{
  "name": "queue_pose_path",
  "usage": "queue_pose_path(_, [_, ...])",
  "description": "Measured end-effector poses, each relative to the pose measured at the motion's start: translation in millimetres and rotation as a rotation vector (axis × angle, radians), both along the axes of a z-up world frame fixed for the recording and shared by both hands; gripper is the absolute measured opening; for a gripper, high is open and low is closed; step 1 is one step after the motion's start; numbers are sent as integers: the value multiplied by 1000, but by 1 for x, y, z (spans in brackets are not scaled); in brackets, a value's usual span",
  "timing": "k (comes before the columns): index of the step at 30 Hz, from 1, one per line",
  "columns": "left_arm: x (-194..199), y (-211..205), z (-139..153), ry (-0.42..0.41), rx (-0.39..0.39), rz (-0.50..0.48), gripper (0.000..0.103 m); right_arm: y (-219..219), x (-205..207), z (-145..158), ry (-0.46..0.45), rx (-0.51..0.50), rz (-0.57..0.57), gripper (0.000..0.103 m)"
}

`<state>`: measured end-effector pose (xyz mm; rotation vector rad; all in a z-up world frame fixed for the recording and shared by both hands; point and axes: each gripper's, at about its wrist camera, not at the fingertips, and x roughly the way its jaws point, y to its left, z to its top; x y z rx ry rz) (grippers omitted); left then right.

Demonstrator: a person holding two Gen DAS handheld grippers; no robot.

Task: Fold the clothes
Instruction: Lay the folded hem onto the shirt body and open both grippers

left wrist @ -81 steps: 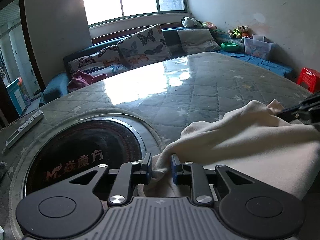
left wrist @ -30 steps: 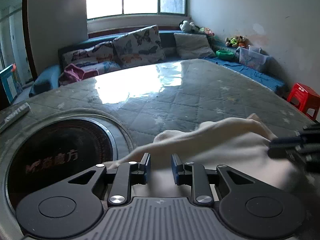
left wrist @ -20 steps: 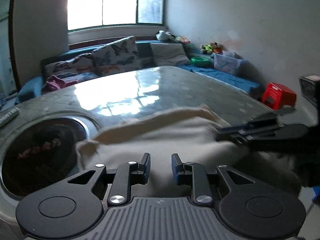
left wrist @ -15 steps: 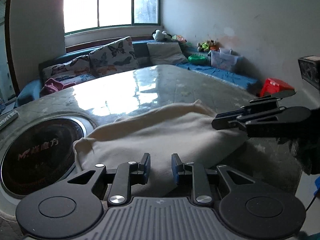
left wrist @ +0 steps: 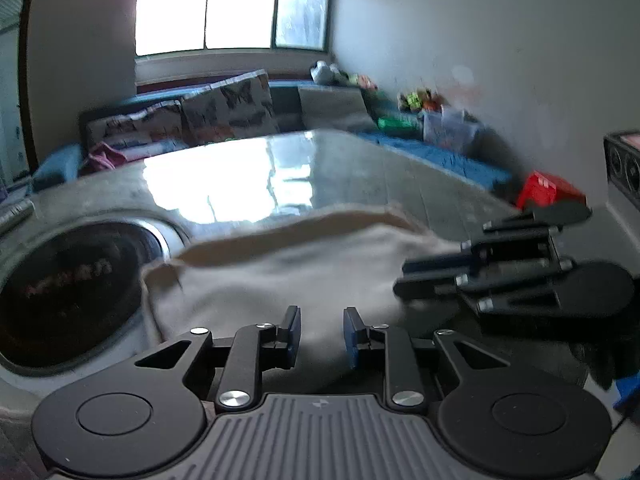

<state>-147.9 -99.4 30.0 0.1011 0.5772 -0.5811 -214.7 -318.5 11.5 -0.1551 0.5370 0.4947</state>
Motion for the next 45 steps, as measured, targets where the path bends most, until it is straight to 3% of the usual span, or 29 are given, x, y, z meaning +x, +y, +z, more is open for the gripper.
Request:
queue_pose_path(5, [15, 20, -13, 76, -12, 85, 26, 10, 4, -8, 27, -17, 39, 18])
queue_pose_path(11, [22, 34, -6, 93, -63, 89, 27, -2, 16, 6, 52, 33, 25, 24])
queue_pose_path(17, [45, 28, 1, 78, -64, 108, 27, -28, 55, 19, 55, 42, -66, 24])
queue_pose_path(26, [64, 33, -11, 117, -46, 143, 33, -45, 116, -2, 198, 13, -177, 21])
queue_pose_path(35, [80, 28, 3, 105, -46, 176, 33, -26, 119, 10, 151, 12, -137, 21])
queue_pose_path(42, [112, 28, -7, 183, -23, 242, 33, -14, 126, 5, 160, -40, -129, 25])
queue_pose_path(45, [112, 33, -6, 187, -46, 241, 38, -13, 109, 15, 133, -35, -101, 33])
